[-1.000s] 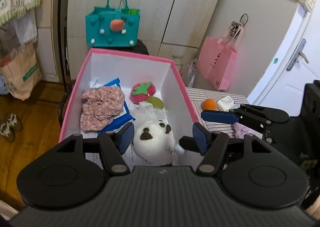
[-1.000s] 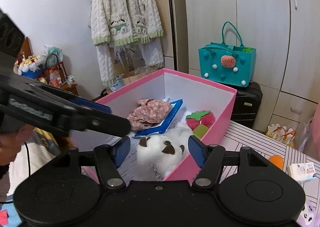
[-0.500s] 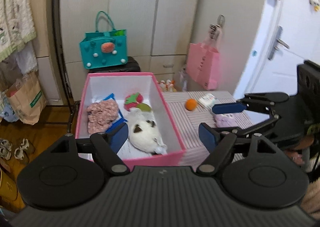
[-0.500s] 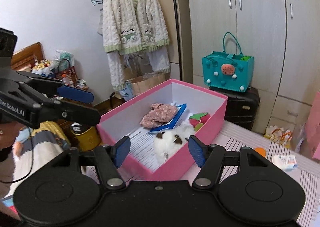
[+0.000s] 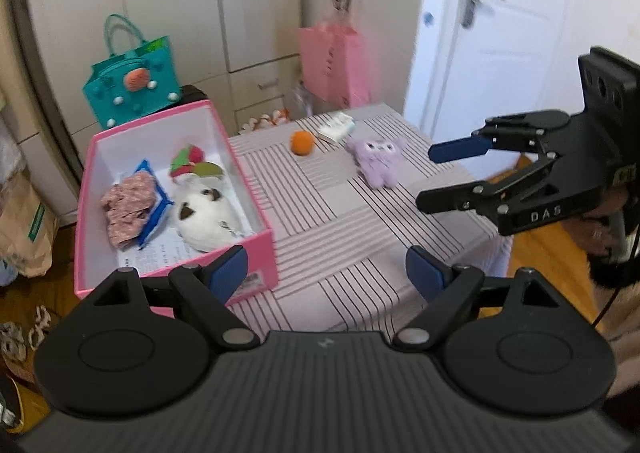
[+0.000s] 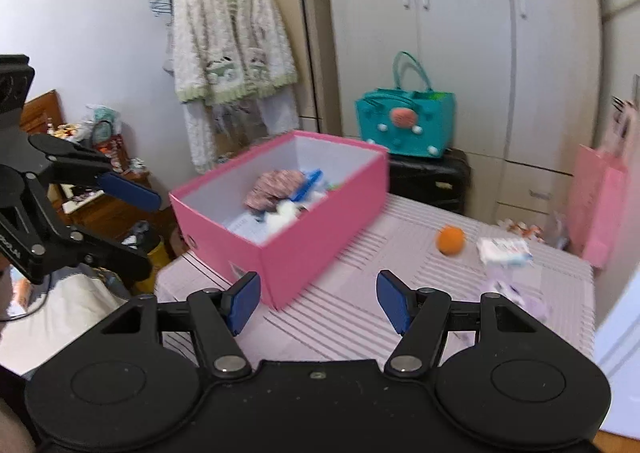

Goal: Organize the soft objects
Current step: 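Move both grippers back toward the purple plush toy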

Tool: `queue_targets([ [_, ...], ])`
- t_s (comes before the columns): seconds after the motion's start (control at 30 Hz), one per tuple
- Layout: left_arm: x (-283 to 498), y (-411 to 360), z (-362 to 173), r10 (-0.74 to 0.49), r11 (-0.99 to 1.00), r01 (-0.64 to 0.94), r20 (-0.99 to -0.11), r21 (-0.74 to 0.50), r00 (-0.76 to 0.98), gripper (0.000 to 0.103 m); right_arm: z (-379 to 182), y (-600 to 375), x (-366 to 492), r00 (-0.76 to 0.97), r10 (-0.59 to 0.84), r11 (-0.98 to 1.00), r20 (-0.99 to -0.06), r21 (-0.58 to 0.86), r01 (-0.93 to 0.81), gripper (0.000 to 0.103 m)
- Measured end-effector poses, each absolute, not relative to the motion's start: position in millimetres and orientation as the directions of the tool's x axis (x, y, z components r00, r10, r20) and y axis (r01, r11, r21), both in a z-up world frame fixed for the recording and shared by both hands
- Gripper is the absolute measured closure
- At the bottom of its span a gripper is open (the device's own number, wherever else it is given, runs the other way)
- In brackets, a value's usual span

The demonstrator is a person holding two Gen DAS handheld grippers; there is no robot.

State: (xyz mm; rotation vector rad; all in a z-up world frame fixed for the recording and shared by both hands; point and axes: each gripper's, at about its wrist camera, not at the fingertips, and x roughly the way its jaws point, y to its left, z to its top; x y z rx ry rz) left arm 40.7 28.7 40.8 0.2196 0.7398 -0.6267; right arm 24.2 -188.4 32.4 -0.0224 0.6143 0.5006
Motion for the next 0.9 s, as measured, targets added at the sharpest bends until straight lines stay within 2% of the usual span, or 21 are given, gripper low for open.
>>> queue_targets([
  [0.3,55.7,-15.2,20.2,-0.562,0.707,0.702,-0.674,-0.091,0.479,0.016,2.9,-220.4,13.6,0.717,0.414,0.9,-0.561,0.135,-0.414,0.032],
  [0.47,78.4,-35.3,8.3,-0.622,0.686,0.708,-0.638,-0.165,0.454,0.016,-19.6,-233.5,23.8,0.739,0.394,0.913,-0.547,0.138,-0.384,0.031],
  [0.73,114.6,-70.2,-24.6,-0.639,0.706,0.683,-0.584,-0.188,0.5,0.016,-56.9,-248.6,58.1,0.761,0.342,0.937,-0.551,0.142,-0.318,0.03],
  [0.9,145.6,-91.5,-59.9,-0.682,0.688,0.66,-0.581,-0.302,0.445,0.016,-79.3,-259.6,81.4,0.757,0.318,0.948,-0.571,0.166,-0.272,0.03],
])
